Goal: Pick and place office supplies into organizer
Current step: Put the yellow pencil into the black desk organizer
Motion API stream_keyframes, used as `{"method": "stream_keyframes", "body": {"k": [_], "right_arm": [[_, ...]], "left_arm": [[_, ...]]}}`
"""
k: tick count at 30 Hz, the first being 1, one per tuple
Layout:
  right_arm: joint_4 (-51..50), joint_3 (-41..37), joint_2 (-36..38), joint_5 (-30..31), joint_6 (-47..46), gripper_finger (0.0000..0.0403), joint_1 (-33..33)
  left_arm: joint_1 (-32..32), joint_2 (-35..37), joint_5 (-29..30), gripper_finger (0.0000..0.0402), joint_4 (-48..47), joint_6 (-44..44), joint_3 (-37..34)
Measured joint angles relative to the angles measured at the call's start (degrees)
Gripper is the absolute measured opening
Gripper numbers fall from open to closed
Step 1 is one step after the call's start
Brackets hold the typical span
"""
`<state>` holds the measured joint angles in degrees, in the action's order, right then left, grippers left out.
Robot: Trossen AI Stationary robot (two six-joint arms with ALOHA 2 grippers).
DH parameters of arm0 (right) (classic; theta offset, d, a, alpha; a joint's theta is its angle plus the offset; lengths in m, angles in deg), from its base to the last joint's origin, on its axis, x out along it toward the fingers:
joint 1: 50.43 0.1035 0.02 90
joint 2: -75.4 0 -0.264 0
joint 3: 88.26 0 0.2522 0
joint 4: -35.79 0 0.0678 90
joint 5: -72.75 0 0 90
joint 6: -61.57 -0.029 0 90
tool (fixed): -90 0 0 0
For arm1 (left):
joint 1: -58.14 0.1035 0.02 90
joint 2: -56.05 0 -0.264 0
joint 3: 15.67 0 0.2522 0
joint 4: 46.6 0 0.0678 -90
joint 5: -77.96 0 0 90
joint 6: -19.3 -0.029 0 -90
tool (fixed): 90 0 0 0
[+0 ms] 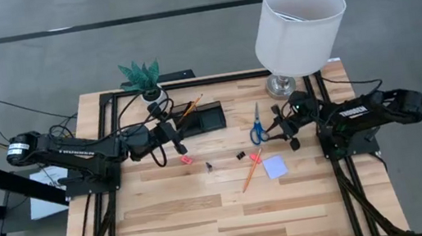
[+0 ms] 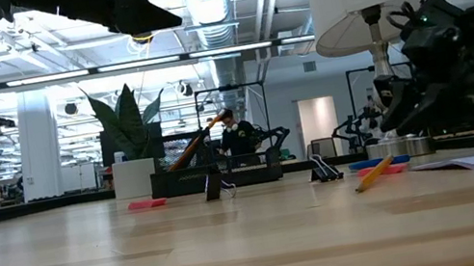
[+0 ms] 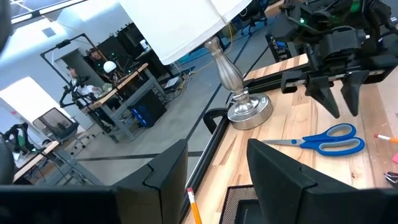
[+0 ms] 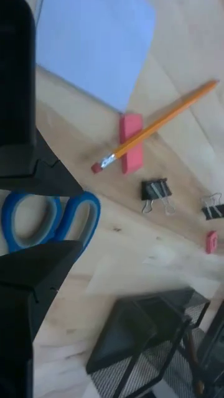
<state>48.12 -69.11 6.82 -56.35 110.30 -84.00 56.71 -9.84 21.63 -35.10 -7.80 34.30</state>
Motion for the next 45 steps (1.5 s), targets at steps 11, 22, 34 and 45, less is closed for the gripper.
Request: {"method": "stream_keyframes", "body": {"k": [11,22,34,45], "right_arm": [[0.0,0.0,0.0,0.0,-1.4,0.0118,4.5],[0.1,0.0,0.0,0.0,-7.2,0.0118,9.6],[0.1,0.0,0.0,2.8,-11.7,0.0118,11.0],[0.1,0.0,0.0,7.7,-13.8,0.0118,11.1]], "left_arm": [[0.0,0.0,0.0,0.0159,-0.1,0.3,0.0],[0.0,0.0,0.0,0.0159,-0.1,0.3,0.0],[0.0,0.0,0.0,0.0159,-0.7,0.3,0.0],[0.0,0.0,4.7,0.0159,-1.0,-0.8,0.0]]}}
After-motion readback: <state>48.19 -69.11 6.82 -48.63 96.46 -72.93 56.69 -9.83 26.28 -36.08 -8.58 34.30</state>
